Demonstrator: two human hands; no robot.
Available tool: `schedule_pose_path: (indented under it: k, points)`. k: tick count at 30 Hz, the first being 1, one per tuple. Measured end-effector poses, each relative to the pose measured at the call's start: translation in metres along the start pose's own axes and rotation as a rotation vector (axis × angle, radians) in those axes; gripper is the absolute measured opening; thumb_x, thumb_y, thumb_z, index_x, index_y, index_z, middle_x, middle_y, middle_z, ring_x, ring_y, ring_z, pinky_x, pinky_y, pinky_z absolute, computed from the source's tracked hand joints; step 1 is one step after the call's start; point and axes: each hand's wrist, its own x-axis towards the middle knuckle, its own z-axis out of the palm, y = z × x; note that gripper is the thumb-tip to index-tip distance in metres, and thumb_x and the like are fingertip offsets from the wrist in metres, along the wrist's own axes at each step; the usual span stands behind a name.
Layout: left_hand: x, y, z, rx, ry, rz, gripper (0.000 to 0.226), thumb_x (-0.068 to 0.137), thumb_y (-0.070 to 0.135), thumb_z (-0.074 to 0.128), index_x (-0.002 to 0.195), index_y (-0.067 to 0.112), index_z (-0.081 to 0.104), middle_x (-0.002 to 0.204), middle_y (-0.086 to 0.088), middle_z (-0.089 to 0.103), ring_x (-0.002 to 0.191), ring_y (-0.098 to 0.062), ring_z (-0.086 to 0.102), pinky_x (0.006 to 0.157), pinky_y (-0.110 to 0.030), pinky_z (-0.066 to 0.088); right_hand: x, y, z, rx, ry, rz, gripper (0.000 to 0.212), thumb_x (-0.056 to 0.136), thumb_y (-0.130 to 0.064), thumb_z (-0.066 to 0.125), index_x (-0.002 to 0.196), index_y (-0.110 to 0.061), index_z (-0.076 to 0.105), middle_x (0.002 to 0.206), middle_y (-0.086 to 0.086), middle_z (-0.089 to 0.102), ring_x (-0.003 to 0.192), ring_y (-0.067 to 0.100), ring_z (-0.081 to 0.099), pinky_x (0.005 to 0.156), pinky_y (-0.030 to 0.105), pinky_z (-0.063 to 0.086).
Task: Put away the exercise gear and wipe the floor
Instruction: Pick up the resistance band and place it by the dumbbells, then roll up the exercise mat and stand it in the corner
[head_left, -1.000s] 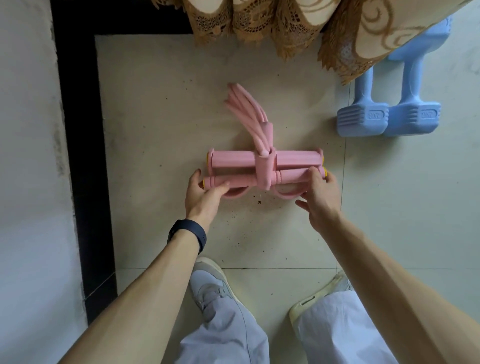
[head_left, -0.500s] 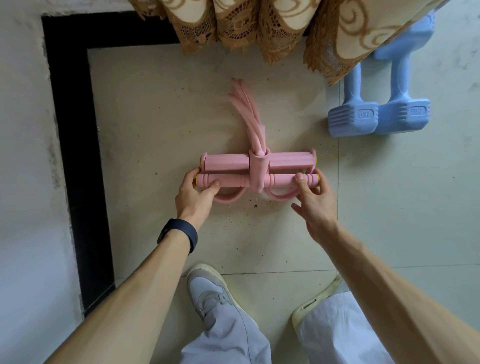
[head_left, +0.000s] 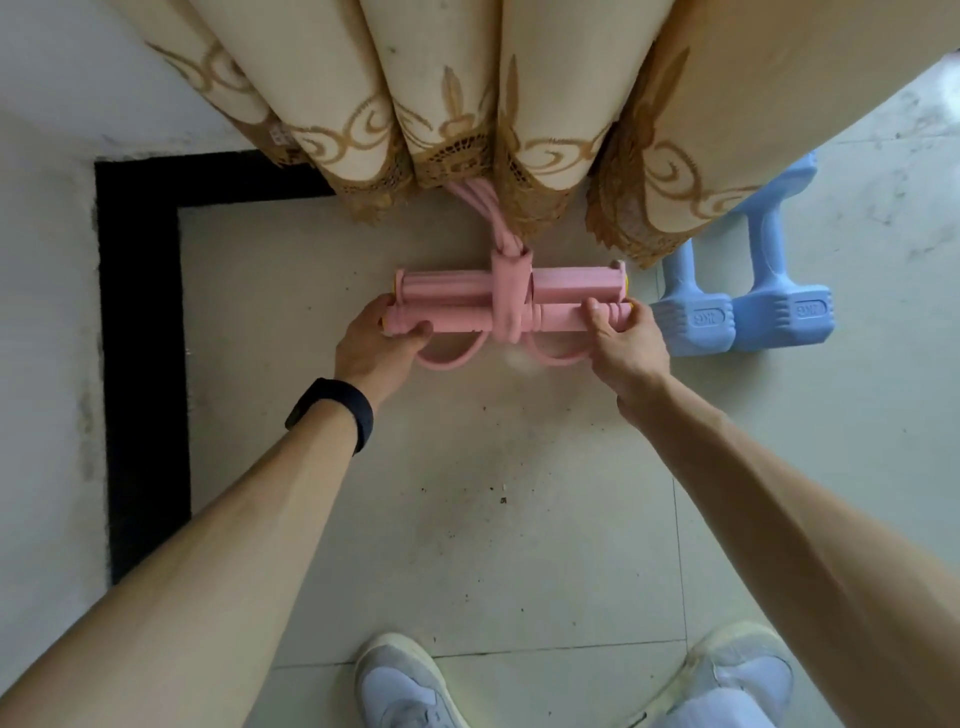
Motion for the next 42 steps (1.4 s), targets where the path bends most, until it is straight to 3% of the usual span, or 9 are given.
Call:
schedule_pose_path:
  k: [3, 8, 13, 17, 21, 24, 27, 34, 42]
  points:
    - [0.002, -0.005, 0.016, 0.036, 0.076, 0.014, 0.057, 0.094, 0.034, 0.065, 0.146, 0.025, 0.042, 0.129, 0.008, 0.057, 0.11, -0.012, 0.054, 0.091, -0.02, 0.037, 0.005, 0.008, -0.001, -0.121, -0.019, 0.007, 0.05, 0.091, -0.063, 0.053, 0.125, -0.027, 0.05, 0.111, 0.0, 0.063, 0.097, 0.02, 0.06, 0.083, 0.03, 0.048]
    - [-0.019, -0.005, 0.018, 0.086, 0.072, -0.067, 0.082, 0.099, 0.034, 0.057, 0.159, 0.026, 0.001, 0.154, -0.005, 0.041, 0.134, -0.027, 0.048, 0.091, -0.025, 0.036, -0.021, 0.005, -0.009, -0.136, -0.034, -0.02, 0.072, 0.086, -0.07, 0.052, 0.147, -0.038, 0.033, 0.127, -0.001, 0.064, 0.112, 0.027, 0.064, 0.102, 0.041, 0.05]
    - [-0.087, 0.001, 0.0, 0.358, -0.089, -0.127, 0.067, 0.098, 0.028, 0.052, 0.157, 0.019, 0.02, 0.156, -0.013, 0.03, 0.137, -0.032, 0.041, 0.103, -0.034, 0.039, -0.102, -0.007, -0.04, -0.093, -0.132, 0.03, 0.06, 0.09, -0.043, 0.058, 0.146, -0.045, 0.037, 0.105, -0.014, 0.071, 0.082, 0.015, 0.074, 0.084, 0.038, 0.06]
    - [-0.16, 0.022, -0.024, 0.484, -0.205, -0.126, 0.06, 0.097, 0.03, 0.053, 0.152, 0.019, 0.031, 0.151, -0.014, 0.039, 0.135, -0.034, 0.042, 0.106, -0.038, 0.041, -0.181, -0.039, -0.073, -0.204, -0.241, -0.025, 0.036, 0.096, -0.034, 0.057, 0.131, -0.027, 0.062, 0.119, -0.009, 0.069, 0.103, 0.011, 0.067, 0.098, 0.032, 0.051]
    - [-0.245, 0.076, -0.074, 0.59, -0.207, -0.056, 0.055, 0.096, 0.031, 0.051, 0.148, 0.018, 0.038, 0.146, -0.014, 0.045, 0.133, -0.035, 0.042, 0.104, -0.043, 0.043, -0.277, -0.115, -0.116, -0.386, -0.281, -0.139, 0.029, 0.097, -0.026, 0.056, 0.124, -0.025, 0.067, 0.119, -0.004, 0.071, 0.113, 0.014, 0.063, 0.084, 0.019, 0.041]
    - [-0.31, 0.13, -0.124, 0.674, -0.161, 0.046, 0.051, 0.096, 0.031, 0.051, 0.145, 0.019, 0.043, 0.144, -0.01, 0.048, 0.132, -0.032, 0.043, 0.103, -0.041, 0.042, -0.344, -0.183, -0.15, -0.51, -0.265, -0.321, 0.031, 0.097, -0.023, 0.058, 0.127, -0.024, 0.067, 0.123, -0.001, 0.069, 0.114, 0.019, 0.062, 0.084, 0.017, 0.037]
    - [-0.374, 0.182, -0.181, 0.71, -0.089, 0.182, 0.052, 0.094, 0.029, 0.051, 0.145, 0.021, 0.043, 0.145, -0.006, 0.048, 0.134, -0.028, 0.041, 0.106, -0.04, 0.038, -0.411, -0.247, -0.182, -0.621, -0.255, -0.529, 0.035, 0.096, -0.029, 0.055, 0.129, -0.028, 0.065, 0.138, -0.007, 0.06, 0.126, 0.019, 0.055, 0.1, 0.028, 0.043]
    - [-0.509, 0.26, -0.303, 0.709, 0.19, 0.355, 0.051, 0.095, 0.035, 0.054, 0.143, 0.024, 0.045, 0.142, -0.004, 0.052, 0.132, -0.024, 0.044, 0.107, -0.044, 0.036, -0.561, -0.372, -0.253, -0.754, -0.253, -1.052, 0.032, 0.097, -0.023, 0.062, 0.127, -0.032, 0.064, 0.138, -0.004, 0.06, 0.133, 0.024, 0.048, 0.103, 0.042, 0.043]
    - [-0.631, 0.295, -0.353, 0.606, 0.497, 0.344, 0.049, 0.096, 0.037, 0.048, 0.144, 0.026, 0.046, 0.149, 0.001, 0.048, 0.139, -0.021, 0.038, 0.11, -0.046, 0.035, -0.617, -0.44, -0.291, -0.783, -0.341, -1.249, 0.039, 0.102, -0.04, 0.046, 0.139, -0.031, 0.056, 0.15, -0.006, 0.049, 0.145, 0.019, 0.033, 0.115, 0.037, 0.032]
